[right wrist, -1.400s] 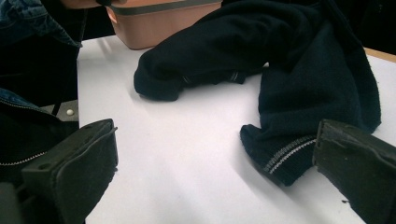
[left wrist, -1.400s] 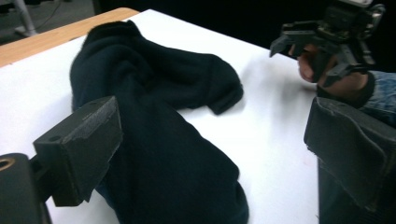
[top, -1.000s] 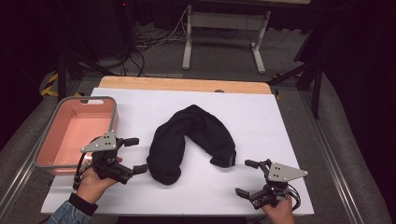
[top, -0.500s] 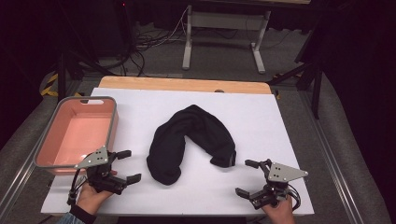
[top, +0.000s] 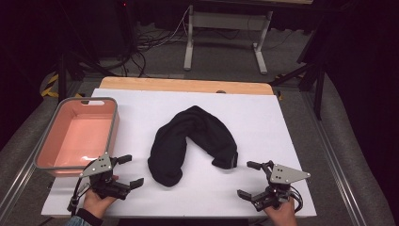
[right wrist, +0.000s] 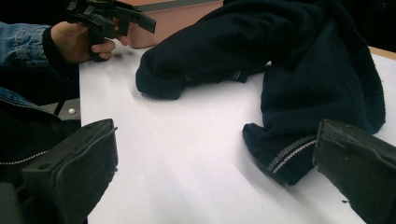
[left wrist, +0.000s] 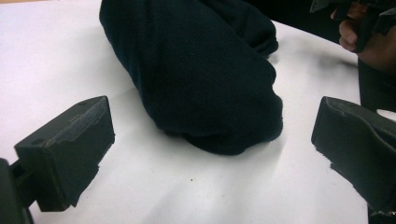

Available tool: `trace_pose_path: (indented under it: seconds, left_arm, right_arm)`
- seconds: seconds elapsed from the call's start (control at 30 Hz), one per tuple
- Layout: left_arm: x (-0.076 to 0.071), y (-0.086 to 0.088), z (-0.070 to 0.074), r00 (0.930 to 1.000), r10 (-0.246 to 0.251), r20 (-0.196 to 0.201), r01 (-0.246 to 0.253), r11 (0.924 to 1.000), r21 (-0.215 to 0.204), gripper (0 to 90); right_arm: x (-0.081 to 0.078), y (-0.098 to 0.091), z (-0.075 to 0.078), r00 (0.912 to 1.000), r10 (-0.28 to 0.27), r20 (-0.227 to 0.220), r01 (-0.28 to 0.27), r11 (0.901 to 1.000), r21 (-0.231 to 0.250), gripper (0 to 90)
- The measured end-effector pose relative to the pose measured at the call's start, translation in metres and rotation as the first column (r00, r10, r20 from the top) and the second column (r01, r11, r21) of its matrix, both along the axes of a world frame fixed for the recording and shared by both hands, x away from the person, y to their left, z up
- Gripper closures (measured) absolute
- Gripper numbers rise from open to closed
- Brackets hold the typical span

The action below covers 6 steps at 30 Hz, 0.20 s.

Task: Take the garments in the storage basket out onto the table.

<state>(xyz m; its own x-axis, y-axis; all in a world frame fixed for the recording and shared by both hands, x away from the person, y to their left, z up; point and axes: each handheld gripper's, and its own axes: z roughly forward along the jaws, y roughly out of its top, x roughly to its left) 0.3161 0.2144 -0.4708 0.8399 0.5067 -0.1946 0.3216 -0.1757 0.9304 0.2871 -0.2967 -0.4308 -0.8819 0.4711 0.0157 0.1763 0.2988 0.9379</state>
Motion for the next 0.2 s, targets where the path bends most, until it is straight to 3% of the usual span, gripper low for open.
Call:
trace_pose_path:
  seconds: [0.2]
  left_arm:
    - [-0.0002, 0.0005, -0.0001, 1.0000, 0.000, -0.006, 0.000, 0.9995, -0.030, 0.1]
  right_arm:
    - [-0.0004, -0.0001, -0.0001, 1.0000, -0.004, 0.001, 0.004, 1.0000, -0.001, 0.7]
